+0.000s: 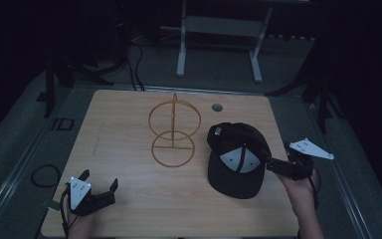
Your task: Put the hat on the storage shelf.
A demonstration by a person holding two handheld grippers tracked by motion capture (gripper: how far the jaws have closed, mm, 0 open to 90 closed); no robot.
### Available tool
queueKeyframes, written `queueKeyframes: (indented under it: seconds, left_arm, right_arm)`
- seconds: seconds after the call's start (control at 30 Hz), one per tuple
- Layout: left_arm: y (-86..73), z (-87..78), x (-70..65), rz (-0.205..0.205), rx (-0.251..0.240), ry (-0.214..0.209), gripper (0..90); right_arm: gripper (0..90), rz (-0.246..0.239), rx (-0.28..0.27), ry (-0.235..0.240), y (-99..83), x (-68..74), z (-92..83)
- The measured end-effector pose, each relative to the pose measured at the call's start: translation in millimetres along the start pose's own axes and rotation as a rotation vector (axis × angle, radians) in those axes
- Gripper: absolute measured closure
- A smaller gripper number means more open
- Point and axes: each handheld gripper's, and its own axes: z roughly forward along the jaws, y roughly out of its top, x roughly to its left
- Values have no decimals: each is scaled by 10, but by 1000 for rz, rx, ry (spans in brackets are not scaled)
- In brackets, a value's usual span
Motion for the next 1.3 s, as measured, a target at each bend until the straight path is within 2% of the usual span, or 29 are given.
queueKeyframes:
  seconds: [0.07, 0.13, 0.2, 0.27, 0.3, 0.33, 0.43, 0.47, 0.53, 0.6, 0.63, 0.67, 0.7, 0.73, 0.83, 0.93, 1.03, 1.1, 1.17, 1.3]
  left_arm:
    - [2, -2, 3, 0, -2, 2, 2]
    - [2, -3, 8, -3, 1, 1, 2]
    - [3, -3, 6, 3, 5, 4, 2]
    - [4, -5, -1, 0, -1, -7, 2]
    - [6, -8, 0, -10, -14, -27, 2]
    - [9, -10, -2, -20, -25, -45, 2]
    - [15, -9, -21, -9, -27, -60, 2]
    - [13, -8, -27, -5, -21, -63, 2]
    - [12, -9, -36, -7, -20, -68, 2]
    - [17, -12, -38, -6, -22, -69, 2]
    - [17, -12, -38, -6, -22, -69, 2]
    - [19, -15, -40, -6, -24, -66, 2]
    - [19, -16, -40, -5, -22, -64, 2]
    - [18, -16, -39, -6, -20, -66, 2]
    - [20, -16, -44, -10, -20, -67, 2]
    - [31, -20, -58, -18, -34, -87, 2]
    - [36, -16, -73, -14, -25, -92, 2]
    - [42, -3, -104, -24, -22, -107, 2]
    - [50, -4, -128, -42, 4, -111, 2]
    - [80, -23, -219, -10, 38, -87, 2]
  right_arm:
    - [135, 2, 9, 11, 6, -1, 33]
    - [148, 7, 73, 16, 30, -25, 191]
    - [178, -10, 128, -4, 34, -22, 291]
    - [274, -7, 153, -28, 31, -16, 362]
    - [285, 1, 167, -31, 32, -17, 396]
    - [335, 10, 190, -37, 33, -20, 436]
    - [445, 8, 251, -54, 33, -17, 541]
    - [503, 4, 279, -54, 35, -21, 576]
    - [555, -28, 339, -59, 29, -16, 647]
    - [676, -40, 377, -66, 12, -16, 696]
    - [676, -40, 377, -66, 12, -16, 696]
    - [803, -42, 382, -83, -11, -14, 718]
    - [870, -33, 379, -82, -22, -20, 724]
    - [882, -32, 374, -85, -31, -25, 725]
    - [890, -7, 351, -87, -39, -38, 719]
    - [892, 24, 287, -80, -17, -29, 678]
    - [893, 29, 259, -70, 24, -20, 637]
    - [894, 28, 219, -58, 114, -3, 558]
    - [895, 17, 194, -56, 179, 19, 499]
    - [895, 17, 138, -47, 295, 53, 368]
